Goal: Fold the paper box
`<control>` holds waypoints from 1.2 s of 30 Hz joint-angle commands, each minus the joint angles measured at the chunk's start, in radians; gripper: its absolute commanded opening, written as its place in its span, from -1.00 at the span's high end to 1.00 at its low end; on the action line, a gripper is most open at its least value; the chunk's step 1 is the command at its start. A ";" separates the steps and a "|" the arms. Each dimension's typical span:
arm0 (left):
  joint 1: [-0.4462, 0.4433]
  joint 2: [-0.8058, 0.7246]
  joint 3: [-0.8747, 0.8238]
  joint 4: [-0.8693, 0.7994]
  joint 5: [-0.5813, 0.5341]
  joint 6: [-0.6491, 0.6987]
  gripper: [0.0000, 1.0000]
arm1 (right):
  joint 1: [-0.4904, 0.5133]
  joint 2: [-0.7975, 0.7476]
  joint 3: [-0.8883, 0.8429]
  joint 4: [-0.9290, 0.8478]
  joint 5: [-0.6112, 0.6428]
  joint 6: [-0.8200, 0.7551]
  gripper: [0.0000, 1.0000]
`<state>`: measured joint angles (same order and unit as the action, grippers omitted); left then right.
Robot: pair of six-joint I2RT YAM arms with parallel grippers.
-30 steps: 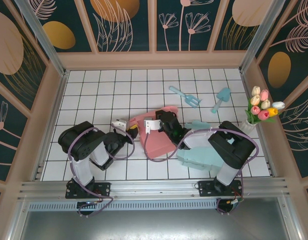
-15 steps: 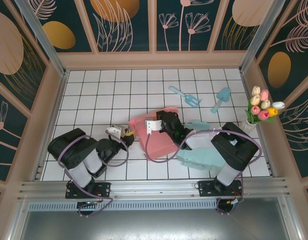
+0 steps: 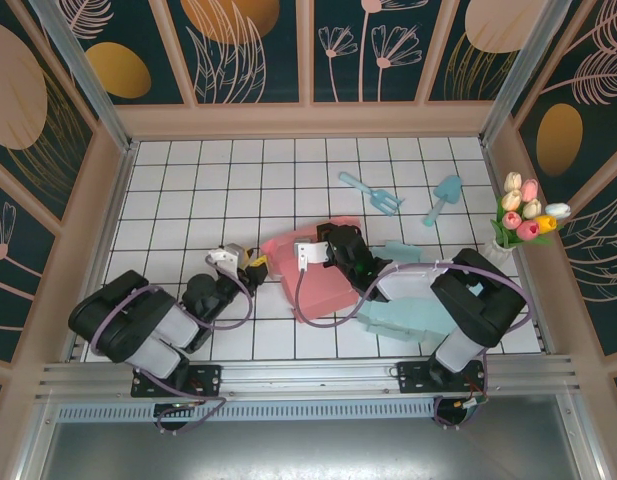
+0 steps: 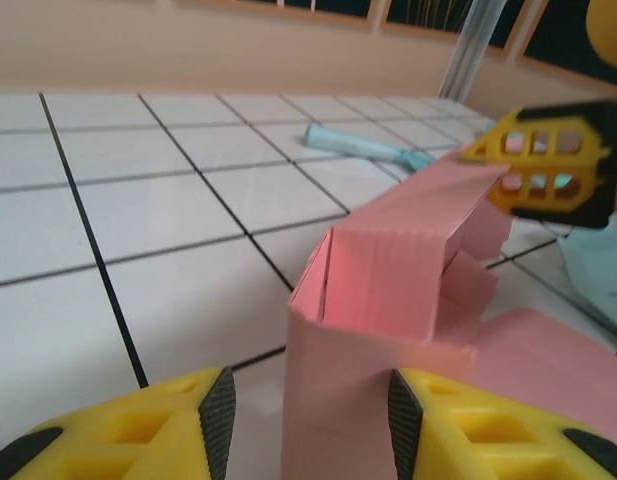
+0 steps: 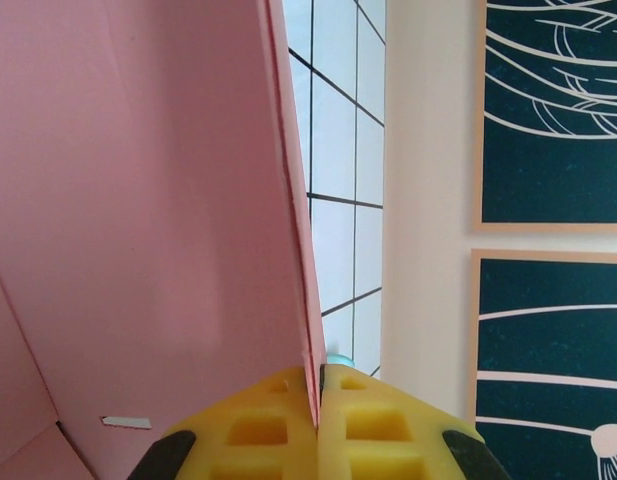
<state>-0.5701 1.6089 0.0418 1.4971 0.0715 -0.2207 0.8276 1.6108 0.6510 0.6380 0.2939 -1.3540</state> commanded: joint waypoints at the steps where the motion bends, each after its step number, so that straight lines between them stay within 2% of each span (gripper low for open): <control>1: 0.009 0.059 0.016 0.087 0.062 0.006 0.06 | -0.010 -0.027 -0.030 -0.069 -0.036 0.028 1.00; 8: 0.009 0.144 0.069 0.137 0.172 -0.038 0.10 | -0.010 -0.002 -0.021 -0.069 -0.040 0.032 1.00; 16: 0.009 0.218 0.108 0.171 0.168 -0.075 0.15 | -0.010 0.010 -0.017 -0.068 -0.046 0.035 1.00; 36: 0.006 0.275 0.165 0.168 0.204 -0.099 0.09 | -0.005 0.018 -0.014 -0.074 -0.045 0.035 1.00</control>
<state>-0.5674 1.8648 0.1818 1.5970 0.2638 -0.2989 0.8150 1.6039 0.6449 0.6239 0.2943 -1.3514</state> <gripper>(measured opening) 0.454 0.048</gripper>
